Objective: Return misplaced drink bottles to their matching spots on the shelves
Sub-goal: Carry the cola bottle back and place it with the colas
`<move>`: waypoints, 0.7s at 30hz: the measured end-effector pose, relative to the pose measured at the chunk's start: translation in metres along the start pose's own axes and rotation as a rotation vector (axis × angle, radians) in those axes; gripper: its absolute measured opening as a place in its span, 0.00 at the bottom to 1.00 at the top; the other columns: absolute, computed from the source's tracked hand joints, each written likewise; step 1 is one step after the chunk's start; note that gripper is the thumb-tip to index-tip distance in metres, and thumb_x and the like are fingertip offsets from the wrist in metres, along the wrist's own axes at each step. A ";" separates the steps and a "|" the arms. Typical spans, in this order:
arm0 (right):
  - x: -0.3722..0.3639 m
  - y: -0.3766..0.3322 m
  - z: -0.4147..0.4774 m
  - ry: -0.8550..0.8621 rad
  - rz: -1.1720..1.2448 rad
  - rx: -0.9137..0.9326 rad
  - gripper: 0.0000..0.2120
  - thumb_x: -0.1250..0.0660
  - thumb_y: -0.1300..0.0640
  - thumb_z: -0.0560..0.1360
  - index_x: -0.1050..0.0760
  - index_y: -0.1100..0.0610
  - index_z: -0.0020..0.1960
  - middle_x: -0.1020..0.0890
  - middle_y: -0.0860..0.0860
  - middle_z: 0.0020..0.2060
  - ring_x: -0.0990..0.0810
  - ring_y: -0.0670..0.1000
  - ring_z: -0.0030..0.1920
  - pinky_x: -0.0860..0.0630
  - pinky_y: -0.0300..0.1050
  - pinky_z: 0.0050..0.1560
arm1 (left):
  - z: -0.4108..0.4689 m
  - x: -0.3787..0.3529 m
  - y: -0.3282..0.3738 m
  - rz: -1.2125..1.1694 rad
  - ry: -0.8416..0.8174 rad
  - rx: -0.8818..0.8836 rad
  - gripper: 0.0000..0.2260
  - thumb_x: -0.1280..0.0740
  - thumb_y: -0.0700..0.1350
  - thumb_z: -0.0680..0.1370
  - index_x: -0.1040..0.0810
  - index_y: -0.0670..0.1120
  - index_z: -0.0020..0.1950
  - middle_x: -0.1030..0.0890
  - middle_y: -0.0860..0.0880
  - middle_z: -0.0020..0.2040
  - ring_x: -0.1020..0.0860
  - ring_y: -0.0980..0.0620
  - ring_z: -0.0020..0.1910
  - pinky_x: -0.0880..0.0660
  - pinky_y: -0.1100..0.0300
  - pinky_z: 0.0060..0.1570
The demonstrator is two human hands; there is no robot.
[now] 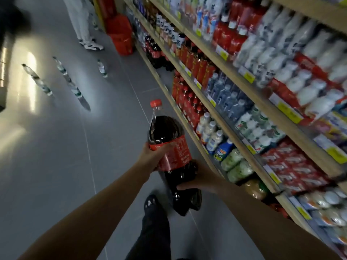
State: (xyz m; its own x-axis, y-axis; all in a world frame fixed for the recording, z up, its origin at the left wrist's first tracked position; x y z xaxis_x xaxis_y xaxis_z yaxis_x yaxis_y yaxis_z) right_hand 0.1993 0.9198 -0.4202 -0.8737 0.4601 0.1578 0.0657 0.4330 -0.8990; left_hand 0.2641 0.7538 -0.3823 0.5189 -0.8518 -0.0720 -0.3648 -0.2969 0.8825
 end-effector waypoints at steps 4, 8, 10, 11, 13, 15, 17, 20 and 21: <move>0.020 -0.040 0.090 0.005 0.009 -0.016 0.23 0.19 0.62 0.61 0.20 0.55 0.55 0.14 0.51 0.47 0.17 0.50 0.52 0.22 0.41 0.50 | 0.085 0.034 0.053 0.022 -0.002 0.014 0.14 0.25 0.52 0.68 0.24 0.55 0.50 0.17 0.51 0.47 0.17 0.58 0.35 0.23 0.63 0.26; 0.046 -0.083 0.162 -0.004 -0.004 -0.014 0.21 0.20 0.61 0.62 0.19 0.43 0.50 0.14 0.42 0.45 0.17 0.42 0.49 0.24 0.30 0.44 | 0.154 0.051 0.107 0.051 -0.052 -0.021 0.13 0.25 0.55 0.65 0.21 0.61 0.47 0.15 0.54 0.43 0.17 0.59 0.37 0.23 0.63 0.26; 0.062 -0.101 0.196 0.002 -0.025 -0.006 0.23 0.19 0.60 0.61 0.20 0.37 0.48 0.15 0.39 0.44 0.18 0.38 0.47 0.26 0.27 0.42 | 0.190 0.055 0.131 0.056 -0.098 -0.048 0.11 0.25 0.54 0.66 0.22 0.68 0.42 0.15 0.60 0.40 0.17 0.61 0.37 0.23 0.63 0.26; 0.071 -0.109 0.214 0.002 -0.030 -0.001 0.24 0.19 0.58 0.61 0.21 0.35 0.48 0.16 0.37 0.45 0.18 0.36 0.47 0.26 0.25 0.42 | 0.210 0.057 0.141 0.049 -0.108 -0.047 0.11 0.25 0.54 0.66 0.22 0.70 0.40 0.16 0.62 0.40 0.17 0.61 0.37 0.23 0.63 0.26; 0.092 -0.118 0.251 -0.006 -0.026 -0.002 0.26 0.19 0.56 0.61 0.23 0.30 0.49 0.17 0.33 0.46 0.20 0.33 0.48 0.27 0.23 0.42 | 0.250 0.060 0.157 0.040 -0.098 -0.024 0.10 0.25 0.56 0.64 0.22 0.69 0.41 0.16 0.61 0.40 0.17 0.60 0.37 0.23 0.63 0.27; 0.114 -0.123 0.292 -0.026 -0.022 -0.027 0.29 0.19 0.55 0.61 0.26 0.26 0.48 0.19 0.29 0.45 0.22 0.29 0.46 0.28 0.22 0.40 | 0.292 0.063 0.172 0.036 -0.079 -0.008 0.14 0.23 0.57 0.62 0.21 0.63 0.44 0.15 0.59 0.40 0.17 0.59 0.37 0.23 0.62 0.26; 0.139 -0.125 0.336 -0.032 -0.019 -0.045 0.30 0.18 0.53 0.60 0.28 0.23 0.45 0.20 0.28 0.43 0.23 0.27 0.44 0.28 0.22 0.38 | 0.334 0.064 0.188 0.052 -0.049 -0.018 0.18 0.22 0.57 0.60 0.22 0.61 0.47 0.15 0.55 0.40 0.17 0.58 0.37 0.23 0.62 0.26; 0.172 -0.136 0.399 -0.045 -0.001 -0.087 0.32 0.18 0.45 0.55 0.29 0.30 0.52 0.20 0.34 0.51 0.22 0.35 0.53 0.24 0.33 0.53 | 0.397 0.066 0.218 0.059 0.000 0.007 0.27 0.24 0.57 0.62 0.26 0.55 0.58 0.17 0.50 0.48 0.17 0.53 0.40 0.23 0.63 0.26; 0.182 -0.143 0.418 -0.050 0.002 -0.094 0.34 0.18 0.44 0.54 0.30 0.32 0.55 0.21 0.38 0.55 0.23 0.40 0.57 0.25 0.39 0.58 | 0.417 0.067 0.229 0.067 0.009 0.018 0.28 0.24 0.56 0.63 0.27 0.53 0.60 0.18 0.49 0.50 0.17 0.52 0.43 0.23 0.63 0.26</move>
State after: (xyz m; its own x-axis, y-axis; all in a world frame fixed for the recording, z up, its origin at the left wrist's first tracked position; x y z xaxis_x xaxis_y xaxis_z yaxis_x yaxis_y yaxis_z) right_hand -0.1701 0.6177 -0.4339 -0.8962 0.4232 0.1331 0.1108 0.5039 -0.8566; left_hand -0.1067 0.4484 -0.3786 0.5001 -0.8659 -0.0090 -0.4123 -0.2472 0.8769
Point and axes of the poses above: each hand's wrist, its own z-axis towards the middle knuckle, its own x-axis out of the back of the hand, y = z × x, the point moved 3 cm from there along z, towards the middle knuckle
